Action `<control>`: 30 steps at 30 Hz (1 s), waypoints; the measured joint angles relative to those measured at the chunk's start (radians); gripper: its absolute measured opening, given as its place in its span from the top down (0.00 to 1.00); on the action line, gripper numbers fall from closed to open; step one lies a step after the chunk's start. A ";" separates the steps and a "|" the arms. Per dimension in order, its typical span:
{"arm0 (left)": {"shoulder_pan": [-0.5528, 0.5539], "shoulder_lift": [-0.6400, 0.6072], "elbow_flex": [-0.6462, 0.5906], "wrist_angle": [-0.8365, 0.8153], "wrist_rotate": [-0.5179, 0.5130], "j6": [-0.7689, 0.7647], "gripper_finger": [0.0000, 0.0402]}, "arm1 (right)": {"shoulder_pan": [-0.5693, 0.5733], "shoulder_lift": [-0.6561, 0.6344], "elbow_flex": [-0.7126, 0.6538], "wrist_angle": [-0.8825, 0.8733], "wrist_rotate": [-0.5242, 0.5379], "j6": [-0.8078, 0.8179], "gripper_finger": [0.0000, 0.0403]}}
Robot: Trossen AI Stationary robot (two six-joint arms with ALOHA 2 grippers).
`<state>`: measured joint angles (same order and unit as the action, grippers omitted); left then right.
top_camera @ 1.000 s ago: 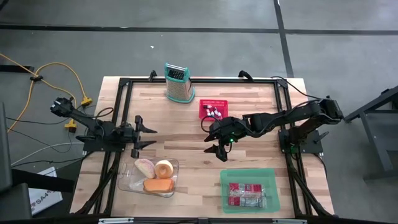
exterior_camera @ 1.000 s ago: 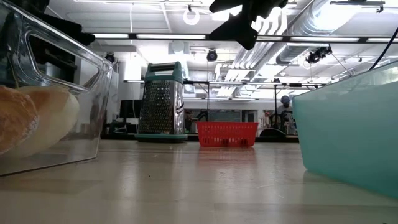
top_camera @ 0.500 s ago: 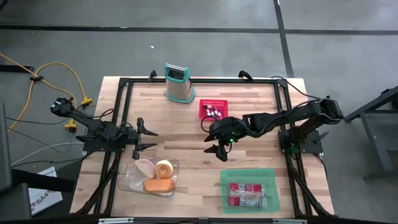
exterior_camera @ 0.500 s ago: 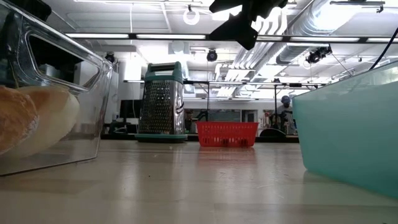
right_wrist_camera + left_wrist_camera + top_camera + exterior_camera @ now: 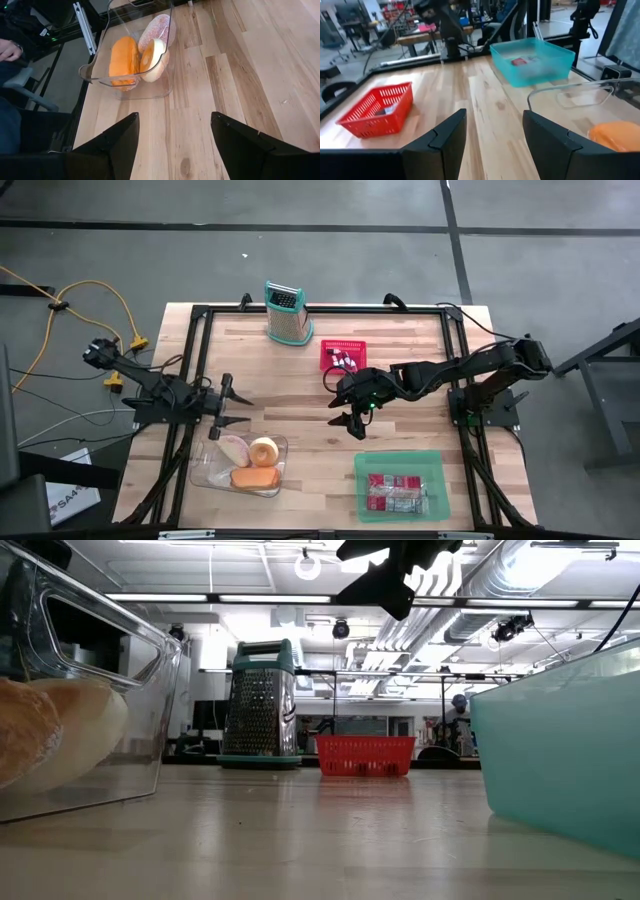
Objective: Pick & Place Food Item
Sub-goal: Return to Home Position
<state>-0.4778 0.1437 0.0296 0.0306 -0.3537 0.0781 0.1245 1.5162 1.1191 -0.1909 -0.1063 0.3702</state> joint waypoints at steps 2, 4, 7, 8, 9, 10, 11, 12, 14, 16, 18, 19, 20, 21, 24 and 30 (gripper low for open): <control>0.001 -0.022 0.000 -0.001 0.000 0.022 0.53 | 0.000 0.000 0.000 0.000 0.000 0.000 0.41; 0.008 -0.042 0.000 -0.005 0.000 0.036 0.53 | 0.000 0.000 0.000 0.000 0.000 0.000 0.41; 0.038 -0.073 -0.001 -0.016 0.000 0.046 0.53 | 0.000 0.000 0.000 0.000 0.000 0.000 0.41; 0.050 -0.082 -0.001 -0.021 0.001 0.046 0.53 | 0.000 0.000 0.000 0.000 0.000 0.000 0.41; 0.062 -0.087 -0.001 -0.023 0.003 0.047 0.53 | 0.000 0.000 0.000 0.000 0.000 0.000 0.41; 0.075 -0.088 -0.001 -0.026 0.015 0.054 0.53 | 0.000 0.000 0.000 0.000 0.000 0.000 0.41; 0.088 -0.088 -0.001 -0.030 0.040 0.069 0.53 | 0.000 0.000 0.000 0.000 0.000 0.000 0.41; 0.100 -0.085 -0.001 -0.038 0.076 0.087 0.53 | 0.000 0.000 0.000 0.000 0.000 0.000 0.41; 0.124 -0.073 -0.001 -0.048 0.150 0.101 0.53 | 0.000 0.000 0.000 0.000 0.000 0.000 0.41; 0.154 -0.065 -0.001 -0.053 0.190 0.078 0.53 | 0.000 0.000 0.000 0.000 0.000 0.000 0.41; 0.189 -0.061 -0.001 -0.056 0.204 0.052 0.53 | 0.000 0.000 0.000 0.000 0.000 0.000 0.41; 0.208 -0.059 -0.001 -0.056 0.208 0.042 0.53 | 0.000 0.000 0.000 0.000 0.000 0.000 0.41; 0.228 -0.055 -0.001 -0.056 0.209 0.033 0.53 | 0.000 0.000 0.000 0.000 0.000 0.000 0.41; 0.248 -0.052 -0.001 -0.057 0.212 0.028 0.53 | 0.000 0.000 0.000 0.000 0.000 0.000 0.41; 0.306 -0.033 -0.001 -0.059 0.220 -0.003 0.53 | 0.000 0.000 0.000 0.000 0.000 0.000 0.41; 0.380 0.031 -0.001 -0.064 0.250 -0.097 0.53 | 0.000 0.000 0.000 0.000 0.000 0.000 0.41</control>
<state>-0.0979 0.1746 0.0288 -0.0332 -0.1036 -0.0194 0.1244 1.5162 1.1191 -0.1909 -0.1064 0.3700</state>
